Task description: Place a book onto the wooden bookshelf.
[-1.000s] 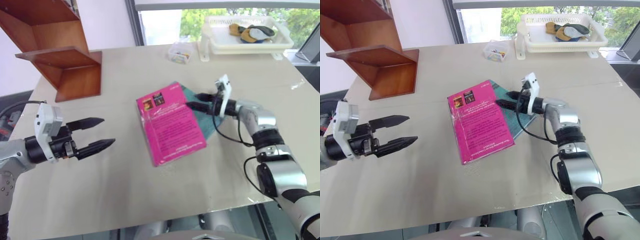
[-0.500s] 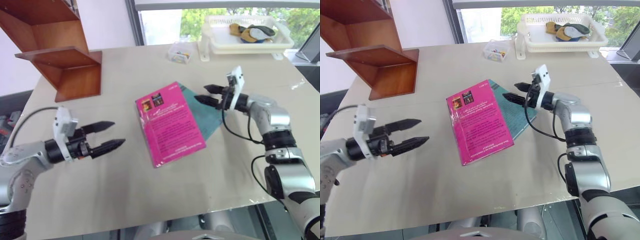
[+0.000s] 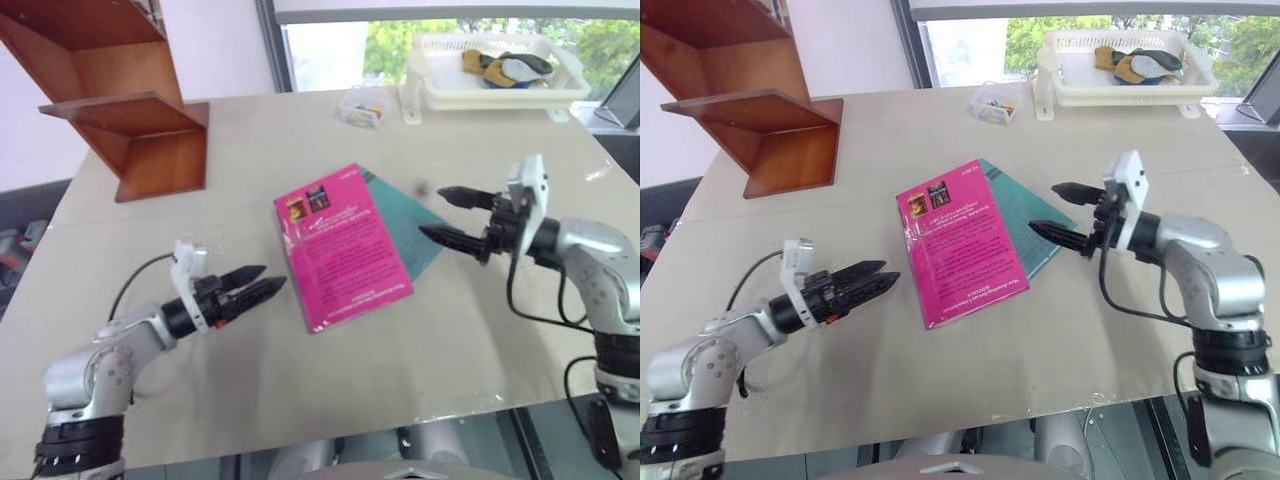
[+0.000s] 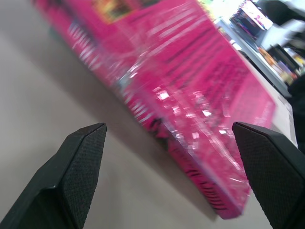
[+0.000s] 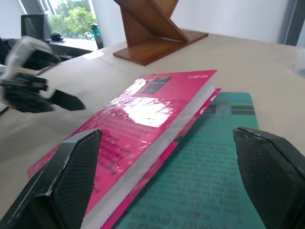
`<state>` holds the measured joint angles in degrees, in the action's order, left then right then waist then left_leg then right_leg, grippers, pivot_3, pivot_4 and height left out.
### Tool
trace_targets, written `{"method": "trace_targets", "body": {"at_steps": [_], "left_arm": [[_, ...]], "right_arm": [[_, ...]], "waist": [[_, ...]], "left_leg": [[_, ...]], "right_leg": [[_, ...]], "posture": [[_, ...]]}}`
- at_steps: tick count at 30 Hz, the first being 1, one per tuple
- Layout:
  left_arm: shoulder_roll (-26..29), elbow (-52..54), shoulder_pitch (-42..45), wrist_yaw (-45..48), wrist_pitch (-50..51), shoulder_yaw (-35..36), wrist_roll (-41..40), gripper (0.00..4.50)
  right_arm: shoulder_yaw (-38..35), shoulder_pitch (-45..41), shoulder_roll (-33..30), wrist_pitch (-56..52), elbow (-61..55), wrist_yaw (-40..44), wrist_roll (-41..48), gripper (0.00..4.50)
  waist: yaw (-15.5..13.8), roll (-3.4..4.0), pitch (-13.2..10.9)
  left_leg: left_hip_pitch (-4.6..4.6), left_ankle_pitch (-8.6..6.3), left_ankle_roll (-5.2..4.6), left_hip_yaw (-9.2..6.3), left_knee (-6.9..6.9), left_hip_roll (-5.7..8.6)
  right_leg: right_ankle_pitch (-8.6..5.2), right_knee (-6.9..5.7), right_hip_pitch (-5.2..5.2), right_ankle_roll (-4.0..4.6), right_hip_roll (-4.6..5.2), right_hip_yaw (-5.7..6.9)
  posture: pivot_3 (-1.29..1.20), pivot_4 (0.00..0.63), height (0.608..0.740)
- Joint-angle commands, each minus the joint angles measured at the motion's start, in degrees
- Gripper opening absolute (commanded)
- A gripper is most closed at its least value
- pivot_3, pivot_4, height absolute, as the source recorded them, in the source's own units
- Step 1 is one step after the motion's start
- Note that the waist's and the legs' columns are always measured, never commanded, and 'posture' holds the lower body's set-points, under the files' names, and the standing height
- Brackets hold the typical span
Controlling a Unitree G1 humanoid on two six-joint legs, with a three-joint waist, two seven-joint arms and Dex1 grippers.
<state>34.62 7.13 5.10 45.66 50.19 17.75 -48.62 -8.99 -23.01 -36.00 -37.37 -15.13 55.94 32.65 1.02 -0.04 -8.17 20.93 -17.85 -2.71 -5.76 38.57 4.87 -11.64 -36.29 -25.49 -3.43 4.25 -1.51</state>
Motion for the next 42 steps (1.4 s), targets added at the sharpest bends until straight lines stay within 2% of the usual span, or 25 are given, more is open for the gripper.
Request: {"method": "trace_targets", "body": {"at_steps": [1,11,14,24,35,37,38,42], "left_arm": [[-2.0,-5.86,3.97,-4.68,6.58,1.37,-3.12,4.44],[-4.87,-17.49,13.84,-3.31,24.24,-1.42,-9.47,4.44],[-5.03,-22.06,16.16,-1.25,27.08,-2.79,-9.03,4.44],[-7.47,-35.17,23.15,8.09,26.67,-9.05,-3.91,4.44],[-9.55,-39.5,25.53,15.17,27.38,-10.38,-1.03,4.44],[-9.72,-39.36,25.58,15.69,27.46,-10.78,-0.55,3.85],[-9.84,-39.38,25.66,15.94,27.53,-10.77,-0.51,3.76],[-10.19,-39.25,25.82,16.55,28.03,-9.46,-1.02,1.86]], "right_arm": [[-4.92,1.74,-3.09,-0.92,-5.18,-1.74,2.79,4.5],[-8.2,5.82,-5.09,-3.31,-11.36,-5.7,8.45,4.5],[-9.72,8.55,-6.77,-4.95,-13.29,-4.86,11.67,4.5],[-16.57,20.1,-17.16,-9.78,-18.24,1.96,20.27,4.5],[-21.11,25.77,-20.58,-9.64,-20.21,2.7,22.61,4.5],[-22.2,27.03,-22.23,-9.58,-19.7,4.03,21.82,4.5],[-22.84,27.42,-22.99,-9.47,-19.25,4.73,21.58,4.5],[-25.4,28.07,-25.37,-9.21,-17.29,6.87,21.09,4.5]], "waist": [[-0.26,-0.04,0.02],[-0.87,-0.04,0.1],[-0.99,-0.06,0.11],[-2.18,0.14,0.32],[-2.22,0.19,0.38],[-2.21,0.19,0.38],[-2.2,0.19,0.38],[-2.21,0.19,0.38]], "left_leg": [[0.0,0.0,0.0,0.0,0.04,0.03],[-0.23,0.0,0.0,-0.06,0.24,0.05],[-0.21,0.0,0.0,-0.09,0.28,0.08],[-0.27,0.0,-0.01,-0.26,0.41,0.1],[-0.3,-0.01,-0.02,-0.53,0.54,0.15],[-0.29,-0.01,-0.02,-0.54,0.55,0.16],[-0.3,-0.01,-0.02,-0.54,0.54,0.16],[-0.3,-0.01,-0.02,-0.57,0.57,0.17]], "right_leg": [[0.0,-0.04,0.0,0.0,-0.03,0.01],[0.0,-0.09,0.3,-0.01,-0.03,0.09],[0.0,-0.1,0.3,-0.01,-0.04,0.1],[-0.01,-0.01,0.56,-0.01,0.01,0.28],[0.0,0.07,0.78,-0.02,0.24,0.41],[0.0,0.08,0.78,-0.03,0.25,0.41],[0.0,0.08,0.79,-0.03,0.25,0.41],[0.0,0.08,0.81,-0.03,0.26,0.43]], "posture": [[0.0,0.15,0.74],[0.0,0.15,0.74],[0.0,0.15,0.74],[0.0,0.15,0.74],[0.0,0.15,0.74],[0.0,0.15,0.74],[0.0,0.15,0.74],[0.0,0.15,0.74]]}}
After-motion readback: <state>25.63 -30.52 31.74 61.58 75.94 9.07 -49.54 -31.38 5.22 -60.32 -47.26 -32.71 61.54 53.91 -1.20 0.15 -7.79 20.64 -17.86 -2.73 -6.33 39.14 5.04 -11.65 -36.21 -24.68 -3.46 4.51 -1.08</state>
